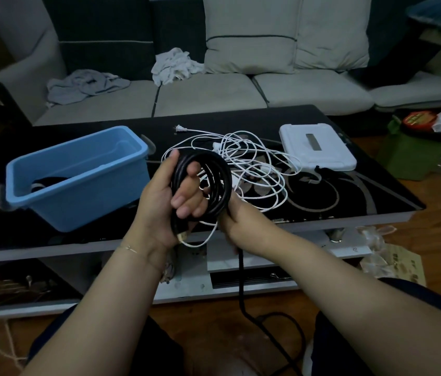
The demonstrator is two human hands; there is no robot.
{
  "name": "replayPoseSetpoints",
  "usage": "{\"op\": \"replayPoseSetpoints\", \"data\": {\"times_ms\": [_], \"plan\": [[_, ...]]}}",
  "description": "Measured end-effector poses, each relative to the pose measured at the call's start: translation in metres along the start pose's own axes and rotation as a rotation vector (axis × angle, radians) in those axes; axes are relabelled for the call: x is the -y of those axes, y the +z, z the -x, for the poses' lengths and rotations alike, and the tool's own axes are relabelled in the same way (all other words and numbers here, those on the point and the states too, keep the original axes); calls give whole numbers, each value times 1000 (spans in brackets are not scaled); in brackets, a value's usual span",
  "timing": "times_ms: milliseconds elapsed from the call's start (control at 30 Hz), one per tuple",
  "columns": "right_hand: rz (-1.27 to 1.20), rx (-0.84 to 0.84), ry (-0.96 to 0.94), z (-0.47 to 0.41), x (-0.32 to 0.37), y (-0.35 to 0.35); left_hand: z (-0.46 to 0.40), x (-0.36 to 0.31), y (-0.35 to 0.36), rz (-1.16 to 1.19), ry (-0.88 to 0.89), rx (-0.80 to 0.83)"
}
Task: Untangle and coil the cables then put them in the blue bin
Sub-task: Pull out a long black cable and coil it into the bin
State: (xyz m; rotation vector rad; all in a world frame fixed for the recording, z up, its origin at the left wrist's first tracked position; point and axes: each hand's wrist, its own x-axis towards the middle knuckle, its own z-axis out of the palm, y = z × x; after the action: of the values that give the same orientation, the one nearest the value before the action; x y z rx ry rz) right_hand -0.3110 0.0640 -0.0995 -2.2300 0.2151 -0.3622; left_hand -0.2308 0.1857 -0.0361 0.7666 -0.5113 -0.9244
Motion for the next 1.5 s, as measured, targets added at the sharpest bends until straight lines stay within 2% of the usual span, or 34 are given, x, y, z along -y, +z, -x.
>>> {"op": "replayPoseSetpoints", "data": {"times_ms": [167,400,500,667,767,833,1000,1167,1300,1400,1500], "plan": [[69,177,63,5,20,7,-7,3,-6,79,62,-87],[58,228,100,10,27,12,-11,2,-13,105,94,-25],[58,258,119,12,24,9,-12,0,-16,42,97,33],[174,313,144,18,20,3,-16,7,-19,-146,117,34],[286,297,143,17,20,-3,-19,11,-20,-321,169,18],[276,296,156,15,20,-9,-19,14,-20,-443,199,11],[45,329,213,19,20,-20,-18,20,-19,-826,230,-18],[32,351,229,20,23,-26,-16,27,-17,-1347,306,-90],[-230,457,344,26,25,-31,-19,33,-18,-1635,325,-88],[-226,440,333,27,26,-39,-21,37,-22,-1793,322,-75],[-153,393,301,27,23,-49,-21,40,-21,-1849,297,-36]]}}
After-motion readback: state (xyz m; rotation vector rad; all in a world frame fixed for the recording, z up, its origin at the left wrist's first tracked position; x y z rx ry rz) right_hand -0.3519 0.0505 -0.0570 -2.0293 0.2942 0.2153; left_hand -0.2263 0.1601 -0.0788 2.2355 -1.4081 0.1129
